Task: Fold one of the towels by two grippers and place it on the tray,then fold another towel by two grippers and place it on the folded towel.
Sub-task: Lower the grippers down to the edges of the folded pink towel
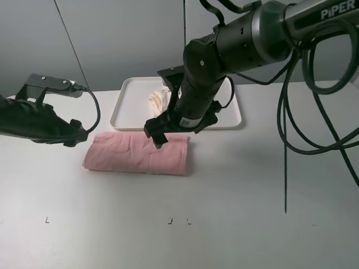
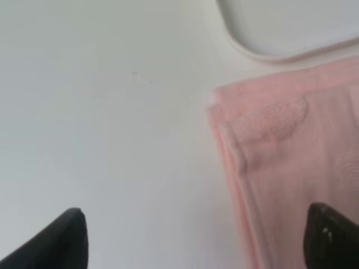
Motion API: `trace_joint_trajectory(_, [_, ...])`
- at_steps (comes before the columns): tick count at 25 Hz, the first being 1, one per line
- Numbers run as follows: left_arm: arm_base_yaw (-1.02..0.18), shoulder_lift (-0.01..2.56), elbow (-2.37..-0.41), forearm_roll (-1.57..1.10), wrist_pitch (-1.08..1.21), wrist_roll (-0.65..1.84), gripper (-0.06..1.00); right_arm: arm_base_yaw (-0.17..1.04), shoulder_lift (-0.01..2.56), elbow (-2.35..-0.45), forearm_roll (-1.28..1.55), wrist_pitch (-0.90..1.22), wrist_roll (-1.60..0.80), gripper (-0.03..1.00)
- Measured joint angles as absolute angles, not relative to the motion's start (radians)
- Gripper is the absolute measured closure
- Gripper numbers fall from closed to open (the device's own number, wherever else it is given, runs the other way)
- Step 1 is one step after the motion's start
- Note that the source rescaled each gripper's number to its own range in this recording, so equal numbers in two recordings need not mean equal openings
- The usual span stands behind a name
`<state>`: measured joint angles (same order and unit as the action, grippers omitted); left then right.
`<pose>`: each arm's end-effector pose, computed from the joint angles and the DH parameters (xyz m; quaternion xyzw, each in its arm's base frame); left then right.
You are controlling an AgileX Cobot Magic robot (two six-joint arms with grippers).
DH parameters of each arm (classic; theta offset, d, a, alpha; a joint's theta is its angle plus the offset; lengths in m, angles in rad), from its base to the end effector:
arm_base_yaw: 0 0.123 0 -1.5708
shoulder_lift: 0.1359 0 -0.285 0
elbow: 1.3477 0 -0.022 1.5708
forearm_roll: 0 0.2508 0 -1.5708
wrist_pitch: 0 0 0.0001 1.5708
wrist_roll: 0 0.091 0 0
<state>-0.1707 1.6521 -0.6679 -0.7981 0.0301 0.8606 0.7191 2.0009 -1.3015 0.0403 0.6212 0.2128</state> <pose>0.2857 -0.0513 0.1467 0.1137 0.9403 -0.0275 0.3196 0.3001 0.2656 0.1516 -0.2331 0.9577 0.0882 0.1435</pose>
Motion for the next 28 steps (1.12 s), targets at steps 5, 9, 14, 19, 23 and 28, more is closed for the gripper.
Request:
trace_joint_trajectory(5, [-0.141, 1.711, -0.748, -0.723, 0.186, 0.678, 0.08, 0.63, 2.001, -1.301, 0.256, 0.748, 0.07, -0.03])
trace_joint_trajectory(9, [-0.141, 1.768, -0.841, -0.48, 0.345, 0.42, 0.09, 0.624, 2.001, -1.301, 0.28, 0.801, 0.036, -0.03])
trace_joint_trajectory(14, [-0.141, 1.818, -0.975, -0.175, 0.537, 0.107, 0.01, 0.624, 2.001, -1.301, 0.293, 0.813, 0.03, -0.03])
trace_joint_trajectory(19, [-0.141, 1.878, -1.067, -0.1, 0.654, 0.039, 0.0, 0.623, 2.001, -1.301, 0.298, 0.813, 0.03, -0.03])
trace_joint_trajectory(23, [-0.141, 1.932, -1.106, -0.1, 0.69, 0.026, 0.0, 0.623, 2.001, -1.301, 0.298, 0.81, 0.03, -0.03])
trace_joint_trajectory(28, [-0.141, 1.993, -1.121, -0.09, 0.695, 0.0, 0.0, 0.623, 2.001, -1.301, 0.298, 0.81, 0.03, -0.03])
